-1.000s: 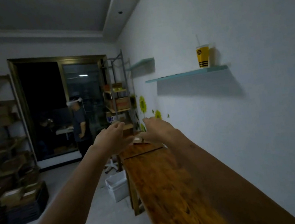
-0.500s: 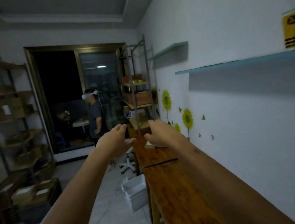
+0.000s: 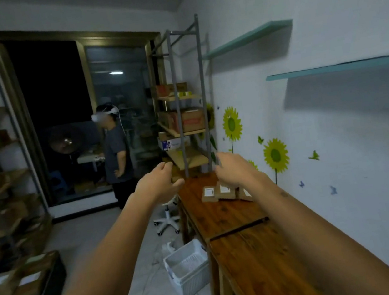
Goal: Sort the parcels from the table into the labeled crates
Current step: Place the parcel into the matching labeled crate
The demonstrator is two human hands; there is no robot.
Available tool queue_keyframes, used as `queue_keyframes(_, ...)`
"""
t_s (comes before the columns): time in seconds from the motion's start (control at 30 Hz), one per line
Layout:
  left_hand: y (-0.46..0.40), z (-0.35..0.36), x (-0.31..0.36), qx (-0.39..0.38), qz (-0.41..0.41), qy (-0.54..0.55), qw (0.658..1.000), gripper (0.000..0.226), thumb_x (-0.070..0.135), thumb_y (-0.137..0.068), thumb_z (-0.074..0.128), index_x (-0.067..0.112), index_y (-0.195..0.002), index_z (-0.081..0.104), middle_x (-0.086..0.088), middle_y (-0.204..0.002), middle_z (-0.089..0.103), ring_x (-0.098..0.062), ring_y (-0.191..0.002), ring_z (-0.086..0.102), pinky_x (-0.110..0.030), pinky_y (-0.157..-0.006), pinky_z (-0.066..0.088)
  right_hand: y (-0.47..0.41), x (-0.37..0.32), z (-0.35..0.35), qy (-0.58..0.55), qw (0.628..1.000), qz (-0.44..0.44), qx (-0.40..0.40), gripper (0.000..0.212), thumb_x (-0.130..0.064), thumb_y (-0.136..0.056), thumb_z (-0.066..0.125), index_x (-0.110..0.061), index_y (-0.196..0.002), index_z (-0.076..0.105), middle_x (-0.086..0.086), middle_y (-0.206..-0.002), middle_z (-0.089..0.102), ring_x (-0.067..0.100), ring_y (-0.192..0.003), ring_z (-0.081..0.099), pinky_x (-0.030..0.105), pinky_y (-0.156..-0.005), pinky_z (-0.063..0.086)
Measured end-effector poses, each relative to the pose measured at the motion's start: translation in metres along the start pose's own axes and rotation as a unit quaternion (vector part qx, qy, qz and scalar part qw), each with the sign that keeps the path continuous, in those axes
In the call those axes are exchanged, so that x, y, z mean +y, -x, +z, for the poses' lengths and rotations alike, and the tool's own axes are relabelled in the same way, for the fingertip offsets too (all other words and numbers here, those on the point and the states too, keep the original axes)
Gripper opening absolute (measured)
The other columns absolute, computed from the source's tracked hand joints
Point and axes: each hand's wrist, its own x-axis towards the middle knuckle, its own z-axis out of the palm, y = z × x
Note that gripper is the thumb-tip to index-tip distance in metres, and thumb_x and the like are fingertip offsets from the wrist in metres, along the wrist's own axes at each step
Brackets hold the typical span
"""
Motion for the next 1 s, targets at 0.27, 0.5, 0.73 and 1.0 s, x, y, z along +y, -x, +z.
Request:
queue_keyframes(0.27,-0.193,0.077,-0.074,-0.039,0.013,0.015,0.999,0.075,0.055,-0.101,0.044,0.018,-0.160,0.015,-0.006,-0.165,0.021,-0.026,-0.146,0.033,-0.044,-0.114,0.037,-0.177,0.060,0.090,-0.028,0.997,0.065,0.002,0.043,-0.023,-0.105,0.039,-0.008,-0.145,0.045,0.016,-0.138,0.055,0.033,-0.116,0.058,0.036,-0.084,0.048)
queue_keyframes(0.5,-0.394,0.165,-0.108,-0.069,0.015,0.025,0.997,0.073,0.056,-0.099,0.047,0.022,-0.158,0.021,-0.006,-0.162,0.029,-0.025,-0.142,0.040,-0.043,-0.113,0.040,-0.338,0.136,0.155,-0.054,0.990,0.131,-0.021,0.038,-0.011,-0.105,0.040,0.008,-0.136,0.051,0.025,-0.138,0.055,0.038,-0.124,0.054,0.040,-0.098,0.048)
queue_keyframes(0.73,-0.567,0.235,-0.121,-0.116,0.043,0.031,0.992,0.071,0.055,-0.100,0.046,0.022,-0.158,0.023,-0.005,-0.162,0.029,-0.024,-0.145,0.035,-0.043,-0.115,0.036,-0.469,0.204,0.205,-0.099,0.971,0.216,-0.022,0.042,-0.016,-0.107,0.040,0.001,-0.144,0.044,0.020,-0.148,0.050,0.032,-0.133,0.048,0.029,-0.094,0.040)
queue_keyframes(1.0,-0.733,0.353,-0.129,-0.211,0.142,0.062,0.965,0.063,0.047,-0.104,0.044,0.020,-0.157,0.025,-0.006,-0.163,0.028,-0.025,-0.148,0.030,-0.039,-0.117,0.029,-0.585,0.269,0.299,-0.117,0.931,0.346,-0.025,0.038,-0.023,-0.109,0.038,-0.002,-0.135,0.054,0.022,-0.140,0.057,0.036,-0.126,0.055,0.032,-0.096,0.041)
